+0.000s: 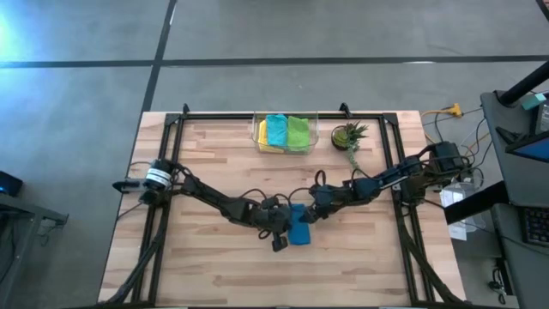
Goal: Fold microfiber towels
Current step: Put the dark blue microfiber towel into the transparent bin
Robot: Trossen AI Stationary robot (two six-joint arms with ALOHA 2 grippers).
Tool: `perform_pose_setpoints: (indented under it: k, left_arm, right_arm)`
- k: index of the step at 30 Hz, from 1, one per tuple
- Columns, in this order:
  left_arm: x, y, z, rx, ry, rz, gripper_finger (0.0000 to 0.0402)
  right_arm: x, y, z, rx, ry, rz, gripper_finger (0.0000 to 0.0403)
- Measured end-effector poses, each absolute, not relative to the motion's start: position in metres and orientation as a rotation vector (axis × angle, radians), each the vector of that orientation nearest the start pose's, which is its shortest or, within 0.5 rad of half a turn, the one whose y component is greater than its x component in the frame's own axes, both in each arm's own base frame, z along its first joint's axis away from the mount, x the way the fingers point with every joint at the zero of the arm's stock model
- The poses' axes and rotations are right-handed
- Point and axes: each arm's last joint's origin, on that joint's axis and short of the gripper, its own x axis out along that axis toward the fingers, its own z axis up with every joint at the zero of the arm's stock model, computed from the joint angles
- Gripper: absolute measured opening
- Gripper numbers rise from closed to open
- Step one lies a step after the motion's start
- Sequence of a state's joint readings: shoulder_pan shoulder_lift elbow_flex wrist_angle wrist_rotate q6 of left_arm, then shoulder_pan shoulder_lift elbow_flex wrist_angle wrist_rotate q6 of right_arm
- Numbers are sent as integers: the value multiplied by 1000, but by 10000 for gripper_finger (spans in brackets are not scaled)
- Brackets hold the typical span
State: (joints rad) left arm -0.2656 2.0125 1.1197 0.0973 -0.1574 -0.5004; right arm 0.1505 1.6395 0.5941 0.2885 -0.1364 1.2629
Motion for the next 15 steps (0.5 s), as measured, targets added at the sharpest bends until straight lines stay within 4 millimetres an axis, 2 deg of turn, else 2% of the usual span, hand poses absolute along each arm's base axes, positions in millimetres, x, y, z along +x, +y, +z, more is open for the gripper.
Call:
perform_pose_setpoints:
  k: [8, 15]
  left_arm:
    - [387, -98, 118, -341, 793, 84, 0]
    - [387, -98, 117, -348, 800, 69, 0]
  right_arm:
    - [291, 50, 102, 1227, 855, -256, 260]
    - [304, 53, 104, 1181, 839, -210, 260]
